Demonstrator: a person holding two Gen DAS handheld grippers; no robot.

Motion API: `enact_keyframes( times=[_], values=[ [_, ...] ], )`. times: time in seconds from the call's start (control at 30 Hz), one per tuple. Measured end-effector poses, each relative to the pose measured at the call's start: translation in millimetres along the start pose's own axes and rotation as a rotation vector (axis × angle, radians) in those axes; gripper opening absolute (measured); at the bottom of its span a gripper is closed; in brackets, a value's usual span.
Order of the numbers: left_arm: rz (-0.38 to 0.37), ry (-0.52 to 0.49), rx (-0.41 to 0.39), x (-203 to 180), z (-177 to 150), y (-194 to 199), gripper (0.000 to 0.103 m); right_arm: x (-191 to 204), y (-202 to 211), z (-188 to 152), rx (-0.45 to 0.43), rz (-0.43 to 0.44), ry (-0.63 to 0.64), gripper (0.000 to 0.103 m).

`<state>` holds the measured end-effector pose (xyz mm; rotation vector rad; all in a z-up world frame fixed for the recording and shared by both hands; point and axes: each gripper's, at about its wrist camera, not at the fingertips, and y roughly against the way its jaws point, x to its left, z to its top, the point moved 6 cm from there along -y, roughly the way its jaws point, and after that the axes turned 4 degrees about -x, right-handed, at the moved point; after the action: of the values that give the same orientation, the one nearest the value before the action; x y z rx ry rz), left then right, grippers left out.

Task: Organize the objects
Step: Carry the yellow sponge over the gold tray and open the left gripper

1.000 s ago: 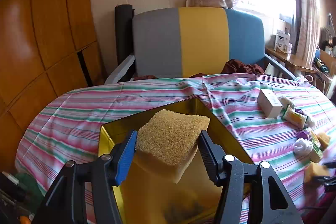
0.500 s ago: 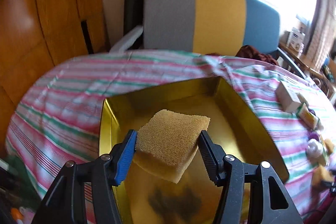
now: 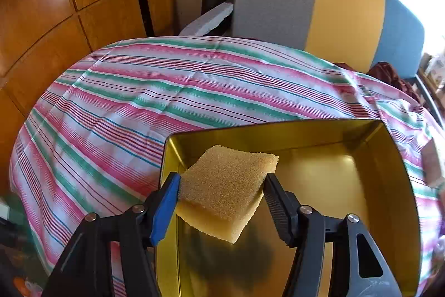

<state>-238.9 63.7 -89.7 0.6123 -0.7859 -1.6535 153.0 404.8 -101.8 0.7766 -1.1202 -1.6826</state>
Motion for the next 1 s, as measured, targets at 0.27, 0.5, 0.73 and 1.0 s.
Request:
enact_keyframes(
  times=[0.27,0.5,0.73,1.0],
  values=[
    [0.092,-0.060,-0.034,-0.1,7.3,-6.3,0.074,-0.7,0.1,0.3,-0.003,0.001,-0.008,0.062],
    [0.078,-0.026,-0.077,8.7,4.2,15.5,0.077,-0.9,0.3,0.8,-0.002,-0.006,-0.006,0.062],
    [-0.005,0.008,-0.125,14.4,-32.5,73.2,0.080,2.1,-0.2,1.1,-0.002,-0.031,0.000,0.062],
    [-0.039,-0.010,-0.169,11.8,-76.2,127.8,0.080,8.2,5.1,12.2,-0.048,-0.018,-0.063,0.059]
  ],
)
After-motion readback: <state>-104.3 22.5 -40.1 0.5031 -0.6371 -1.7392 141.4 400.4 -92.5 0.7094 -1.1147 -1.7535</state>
